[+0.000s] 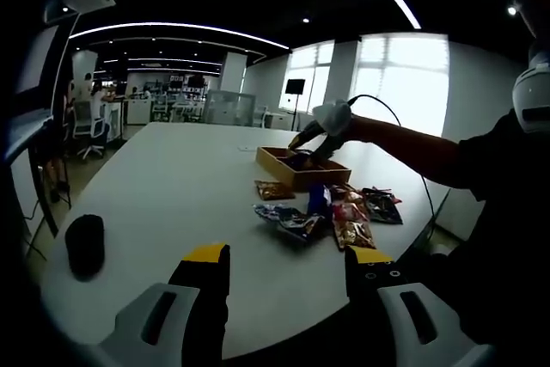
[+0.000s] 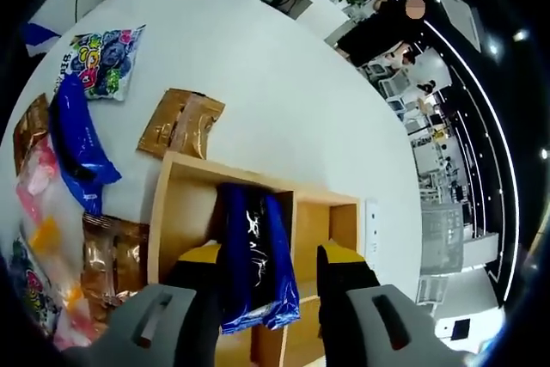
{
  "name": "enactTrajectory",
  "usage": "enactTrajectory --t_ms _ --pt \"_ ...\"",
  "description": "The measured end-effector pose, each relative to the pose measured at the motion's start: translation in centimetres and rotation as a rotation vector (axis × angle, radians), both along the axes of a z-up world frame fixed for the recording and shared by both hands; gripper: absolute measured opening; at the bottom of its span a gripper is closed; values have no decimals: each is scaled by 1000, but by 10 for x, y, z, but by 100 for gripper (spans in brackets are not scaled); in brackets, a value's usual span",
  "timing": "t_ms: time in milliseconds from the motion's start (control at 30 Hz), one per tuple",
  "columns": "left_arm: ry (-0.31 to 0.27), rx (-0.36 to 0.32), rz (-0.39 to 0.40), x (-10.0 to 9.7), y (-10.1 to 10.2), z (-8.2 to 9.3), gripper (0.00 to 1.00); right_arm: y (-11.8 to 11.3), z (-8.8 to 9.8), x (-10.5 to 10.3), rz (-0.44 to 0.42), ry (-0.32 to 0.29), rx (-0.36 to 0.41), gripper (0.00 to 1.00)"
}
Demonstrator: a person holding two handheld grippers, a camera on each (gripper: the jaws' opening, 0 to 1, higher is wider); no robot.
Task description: Pick up the scattered marshmallows, QQ candies, Oreo cookies, and mixed nuts on the table and sort them into separate containers
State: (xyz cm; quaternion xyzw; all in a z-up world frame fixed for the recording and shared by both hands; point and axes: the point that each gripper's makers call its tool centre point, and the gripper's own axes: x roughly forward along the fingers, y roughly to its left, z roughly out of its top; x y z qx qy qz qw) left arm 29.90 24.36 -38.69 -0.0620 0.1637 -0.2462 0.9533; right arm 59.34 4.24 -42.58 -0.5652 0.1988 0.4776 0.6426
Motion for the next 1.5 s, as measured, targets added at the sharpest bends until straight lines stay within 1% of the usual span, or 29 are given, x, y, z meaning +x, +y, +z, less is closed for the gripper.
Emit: enactTrajectory --t_ms 133,167,433,600,733,1133,1400,1500 --pt "-6 2 -7 1 -3 3 59 -1 3 -2 -3 -1 23 37" --pt "-7 5 -8 1 -4 4 59 -1 5 -2 -5 2 43 37" --pt "-6 20 -9 0 -7 8 59 -7 13 -6 -29 18 132 36" --pt "-7 26 -14 2 -13 10 59 -6 22 -10 -40 29 235 37" --pt "-2 32 -21 4 -18 9 59 -8 30 -13 -43 42 294 39" --pt "1 35 -39 8 -30 9 59 -16 45 -27 -50 70 397 40" --pt "2 38 -45 10 -36 10 59 -22 52 -32 -51 70 432 39" --pt "6 37 -48 11 -39 9 59 -23 56 -33 -55 83 475 39"
